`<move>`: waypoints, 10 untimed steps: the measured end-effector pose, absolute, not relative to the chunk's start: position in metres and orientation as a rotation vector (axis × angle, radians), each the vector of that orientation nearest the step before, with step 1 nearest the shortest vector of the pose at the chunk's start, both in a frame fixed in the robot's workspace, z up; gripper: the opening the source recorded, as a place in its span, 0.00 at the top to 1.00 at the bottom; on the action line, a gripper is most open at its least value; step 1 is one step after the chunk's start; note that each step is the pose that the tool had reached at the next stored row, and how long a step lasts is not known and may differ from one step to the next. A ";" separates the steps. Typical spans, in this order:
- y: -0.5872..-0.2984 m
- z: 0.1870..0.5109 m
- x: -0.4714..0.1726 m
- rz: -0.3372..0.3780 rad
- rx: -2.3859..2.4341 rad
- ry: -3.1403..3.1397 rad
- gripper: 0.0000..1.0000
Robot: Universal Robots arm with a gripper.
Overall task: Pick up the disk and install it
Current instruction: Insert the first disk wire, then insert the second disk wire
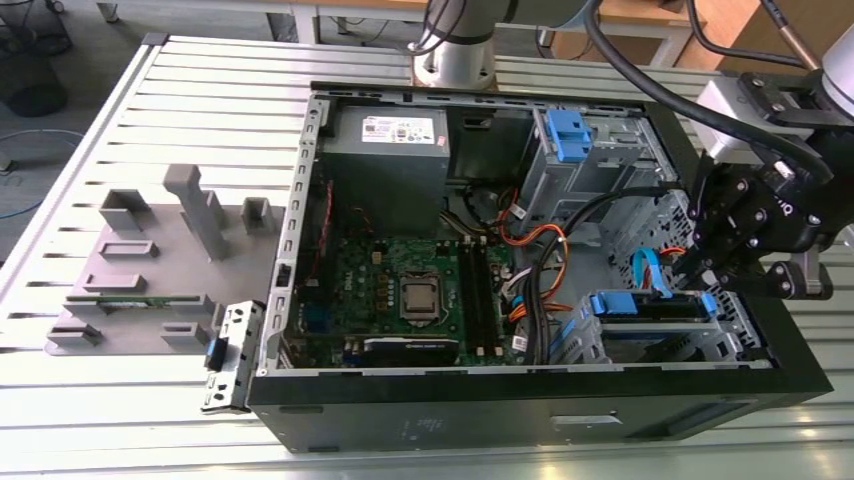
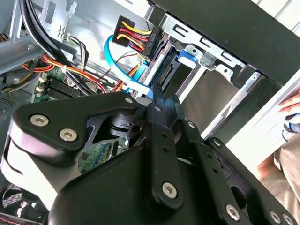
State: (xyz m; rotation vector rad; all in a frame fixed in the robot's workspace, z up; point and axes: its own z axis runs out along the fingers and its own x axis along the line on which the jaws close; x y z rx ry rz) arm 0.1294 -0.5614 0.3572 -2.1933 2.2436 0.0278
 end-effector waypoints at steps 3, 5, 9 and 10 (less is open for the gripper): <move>-0.561 0.357 0.129 0.028 -2.195 2.242 0.76; -0.561 0.357 0.129 0.028 -2.195 2.242 0.76; -0.561 0.358 0.129 0.028 -2.195 2.242 0.76; -0.561 0.358 0.129 0.028 -2.195 2.242 0.76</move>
